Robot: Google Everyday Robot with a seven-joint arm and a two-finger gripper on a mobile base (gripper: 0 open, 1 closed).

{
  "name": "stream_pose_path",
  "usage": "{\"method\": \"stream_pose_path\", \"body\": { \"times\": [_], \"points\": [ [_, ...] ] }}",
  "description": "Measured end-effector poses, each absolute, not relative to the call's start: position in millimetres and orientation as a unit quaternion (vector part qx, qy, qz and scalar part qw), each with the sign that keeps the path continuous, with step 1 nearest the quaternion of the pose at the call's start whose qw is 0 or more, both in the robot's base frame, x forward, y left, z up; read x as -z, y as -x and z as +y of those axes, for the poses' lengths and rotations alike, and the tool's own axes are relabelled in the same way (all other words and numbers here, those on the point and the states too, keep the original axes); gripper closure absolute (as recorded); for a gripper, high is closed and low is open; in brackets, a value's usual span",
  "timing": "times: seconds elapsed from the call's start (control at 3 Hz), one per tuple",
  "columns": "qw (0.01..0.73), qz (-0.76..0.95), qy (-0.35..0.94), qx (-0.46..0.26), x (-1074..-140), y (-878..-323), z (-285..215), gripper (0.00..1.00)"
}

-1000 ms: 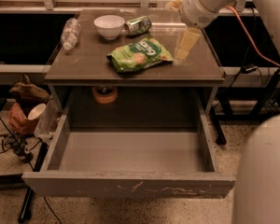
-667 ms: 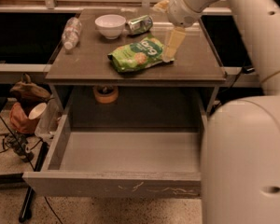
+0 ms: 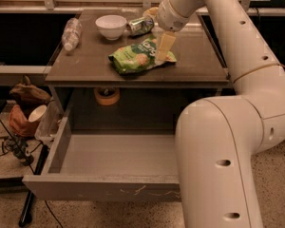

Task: Place green rice chip bag into top drawer

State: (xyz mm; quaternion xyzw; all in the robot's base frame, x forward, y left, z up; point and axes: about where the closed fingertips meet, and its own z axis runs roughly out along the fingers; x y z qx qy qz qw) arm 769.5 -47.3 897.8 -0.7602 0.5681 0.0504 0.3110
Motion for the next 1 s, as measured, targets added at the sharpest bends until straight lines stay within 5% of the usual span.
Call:
{"method": "stream_pose_path", "body": {
  "times": [0.67,1.0],
  "points": [
    [0.289,0.522,0.793,-0.124,-831.0,-776.5,20.1,0.00],
    [0.286,0.520,0.794,-0.129,-829.5,-775.6,22.9,0.18]
  ]
}}
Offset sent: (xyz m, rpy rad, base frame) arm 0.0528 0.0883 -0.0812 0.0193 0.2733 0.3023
